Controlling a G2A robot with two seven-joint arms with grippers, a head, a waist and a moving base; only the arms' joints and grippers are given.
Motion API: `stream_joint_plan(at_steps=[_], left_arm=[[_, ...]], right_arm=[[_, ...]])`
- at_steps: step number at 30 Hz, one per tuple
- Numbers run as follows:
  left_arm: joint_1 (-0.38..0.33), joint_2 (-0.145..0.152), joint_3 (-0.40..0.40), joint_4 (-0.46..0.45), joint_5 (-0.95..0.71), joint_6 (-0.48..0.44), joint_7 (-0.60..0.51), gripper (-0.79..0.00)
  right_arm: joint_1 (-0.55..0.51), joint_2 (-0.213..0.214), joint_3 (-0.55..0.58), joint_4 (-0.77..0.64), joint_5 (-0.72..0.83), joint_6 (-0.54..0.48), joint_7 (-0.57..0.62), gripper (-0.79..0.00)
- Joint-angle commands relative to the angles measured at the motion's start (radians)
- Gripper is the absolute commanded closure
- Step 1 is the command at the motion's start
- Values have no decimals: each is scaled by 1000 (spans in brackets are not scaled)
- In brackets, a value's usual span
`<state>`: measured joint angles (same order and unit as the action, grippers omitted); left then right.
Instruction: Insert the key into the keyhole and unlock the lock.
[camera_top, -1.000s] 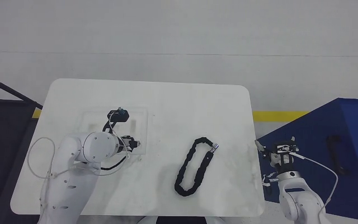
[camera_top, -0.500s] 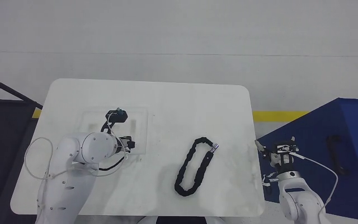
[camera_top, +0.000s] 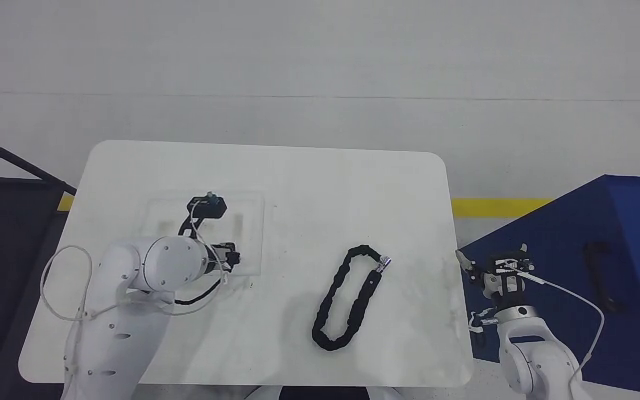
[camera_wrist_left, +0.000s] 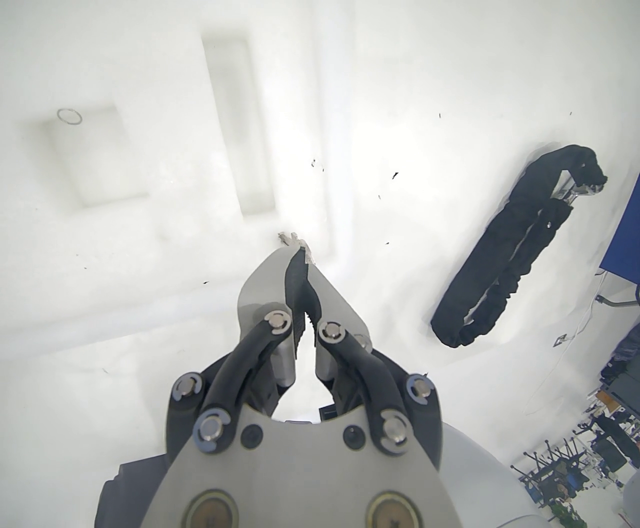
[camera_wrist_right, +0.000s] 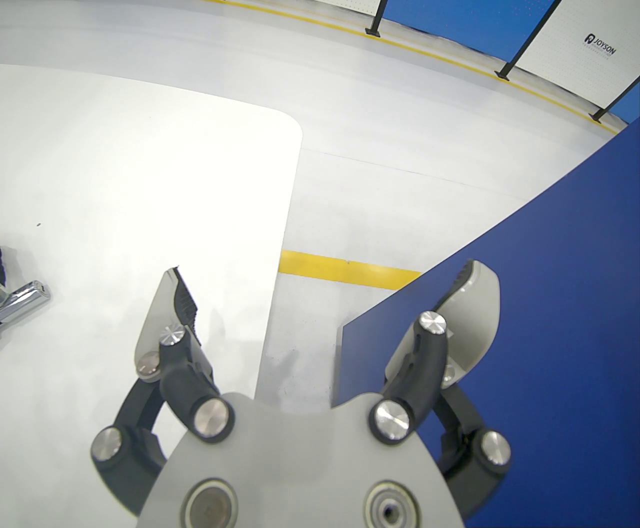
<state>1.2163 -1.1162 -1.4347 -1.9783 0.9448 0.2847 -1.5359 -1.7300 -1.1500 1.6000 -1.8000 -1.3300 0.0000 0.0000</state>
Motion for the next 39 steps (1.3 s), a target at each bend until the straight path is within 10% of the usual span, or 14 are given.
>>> stream_joint_plan(at_steps=[1, 19, 30, 39], left_arm=[[0, -1, 0, 0, 3, 0, 0, -345], [-76, -21, 91, 87, 27, 0, 0, -311], [-44, -28, 65, 74, 46, 0, 0, -12], [-8, -28, 13, 39, 64, 0, 0, 0]], right_arm=[[0, 0, 0, 0, 0, 0, 0, -785], [0, 0, 0, 0, 0, 0, 0, -785], [0, 0, 0, 0, 0, 0, 0, -785], [0, 0, 0, 0, 0, 0, 0, -785]])
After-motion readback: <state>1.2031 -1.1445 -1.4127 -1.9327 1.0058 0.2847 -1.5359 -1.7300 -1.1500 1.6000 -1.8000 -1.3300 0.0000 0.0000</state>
